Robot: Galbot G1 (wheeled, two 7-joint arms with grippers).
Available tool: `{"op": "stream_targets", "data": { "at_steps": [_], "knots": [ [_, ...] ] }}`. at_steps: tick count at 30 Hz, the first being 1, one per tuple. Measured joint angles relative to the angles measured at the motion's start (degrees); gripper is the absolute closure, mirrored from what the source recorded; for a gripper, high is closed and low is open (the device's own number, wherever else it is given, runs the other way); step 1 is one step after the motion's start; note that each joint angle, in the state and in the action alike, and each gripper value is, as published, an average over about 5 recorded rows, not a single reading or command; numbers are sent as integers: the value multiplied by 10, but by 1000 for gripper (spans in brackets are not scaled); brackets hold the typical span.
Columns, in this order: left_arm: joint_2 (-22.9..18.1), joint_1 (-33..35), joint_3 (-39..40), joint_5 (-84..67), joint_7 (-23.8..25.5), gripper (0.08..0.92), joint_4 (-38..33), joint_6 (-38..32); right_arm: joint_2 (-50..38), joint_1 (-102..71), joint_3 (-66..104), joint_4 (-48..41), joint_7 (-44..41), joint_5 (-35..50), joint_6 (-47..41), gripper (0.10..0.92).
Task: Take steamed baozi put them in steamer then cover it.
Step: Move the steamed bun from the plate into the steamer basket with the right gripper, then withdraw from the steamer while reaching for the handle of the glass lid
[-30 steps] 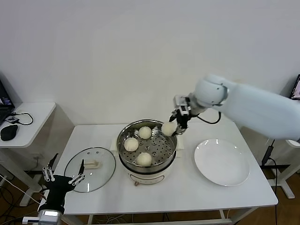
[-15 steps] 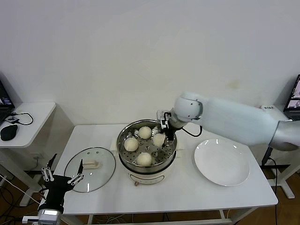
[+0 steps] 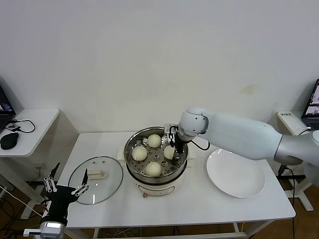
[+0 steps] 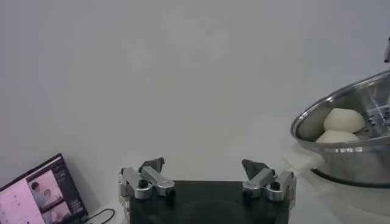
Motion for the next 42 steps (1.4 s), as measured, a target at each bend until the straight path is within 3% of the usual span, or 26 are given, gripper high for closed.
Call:
{"op": "stream_targets", "data": {
  "at_steps": [10, 19, 27, 35, 42],
  "knots": [
    [-2, 2, -1, 0, 0, 177, -3, 0, -9, -4, 28, 8, 5, 5, -2, 210],
    [-1, 1, -1, -4, -1, 177, -7, 0, -50, -16, 77, 56, 38, 29, -2, 202],
    [-1, -3, 0, -8, -6, 177, 2, -8, -114, -93, 162, 130, 169, 59, 37, 202],
    [-9, -7, 6, -15, -13, 177, 17, -20, -157, -300, 346, 192, 309, 31, 137, 202],
    [-14, -14, 20, -9, -20, 177, 31, -28, -133, -531, 562, 219, 375, -19, 280, 203]
  ]
}}
